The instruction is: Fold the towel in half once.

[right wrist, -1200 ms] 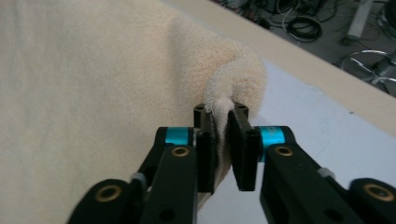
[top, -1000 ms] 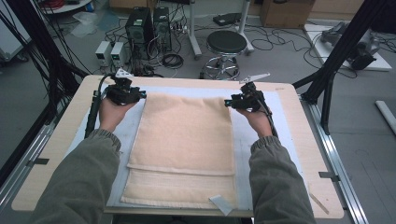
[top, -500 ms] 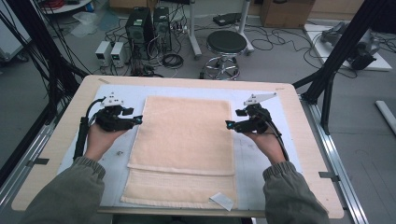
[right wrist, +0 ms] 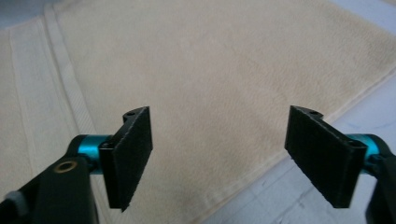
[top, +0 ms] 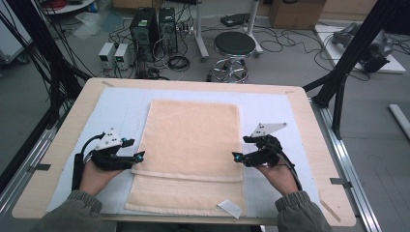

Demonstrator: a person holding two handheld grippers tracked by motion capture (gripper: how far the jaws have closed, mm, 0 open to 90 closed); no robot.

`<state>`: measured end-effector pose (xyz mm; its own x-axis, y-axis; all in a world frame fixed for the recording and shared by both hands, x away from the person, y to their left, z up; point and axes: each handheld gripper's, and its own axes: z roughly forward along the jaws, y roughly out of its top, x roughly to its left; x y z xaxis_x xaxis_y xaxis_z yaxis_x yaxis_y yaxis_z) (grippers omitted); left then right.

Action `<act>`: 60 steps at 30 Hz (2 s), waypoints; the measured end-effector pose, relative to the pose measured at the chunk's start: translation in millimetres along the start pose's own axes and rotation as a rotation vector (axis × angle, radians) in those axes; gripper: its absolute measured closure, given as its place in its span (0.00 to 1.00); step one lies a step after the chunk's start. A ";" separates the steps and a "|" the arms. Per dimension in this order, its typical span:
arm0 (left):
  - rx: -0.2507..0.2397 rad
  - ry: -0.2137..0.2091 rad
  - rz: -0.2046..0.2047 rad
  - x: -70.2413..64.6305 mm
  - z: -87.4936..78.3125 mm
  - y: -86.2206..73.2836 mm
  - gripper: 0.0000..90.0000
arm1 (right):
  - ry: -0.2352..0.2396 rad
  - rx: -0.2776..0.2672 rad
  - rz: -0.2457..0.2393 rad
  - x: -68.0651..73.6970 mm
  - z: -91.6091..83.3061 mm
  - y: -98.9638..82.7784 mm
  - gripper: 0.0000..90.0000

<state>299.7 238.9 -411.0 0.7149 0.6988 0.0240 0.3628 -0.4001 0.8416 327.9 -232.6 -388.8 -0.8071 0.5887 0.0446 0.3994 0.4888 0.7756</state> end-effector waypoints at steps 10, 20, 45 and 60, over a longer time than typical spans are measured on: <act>0.057 -0.061 0.018 -12.6 5.9 -17.6 0.39 | 0.042 0.023 -0.037 17.7 21.3 -32.5 0.38; 0.109 -0.094 0.078 -22.1 17.3 -22.5 0.72 | 0.071 0.082 -0.087 24.0 32.1 -38.1 0.67; 0.058 -0.083 0.056 -24.3 9.6 -12.0 0.96 | 0.083 0.015 -0.095 22.3 21.7 -33.0 0.95; -0.004 -0.073 0.040 -24.7 -4.6 -1.8 0.96 | 0.077 -0.048 -0.120 26.1 2.0 -21.1 0.95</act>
<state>278.6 225.1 -410.6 0.7706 0.6370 0.0186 0.3308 -0.4248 0.8427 299.3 -226.3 -405.2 -0.8796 0.4757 -0.0034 0.2781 0.5200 0.8076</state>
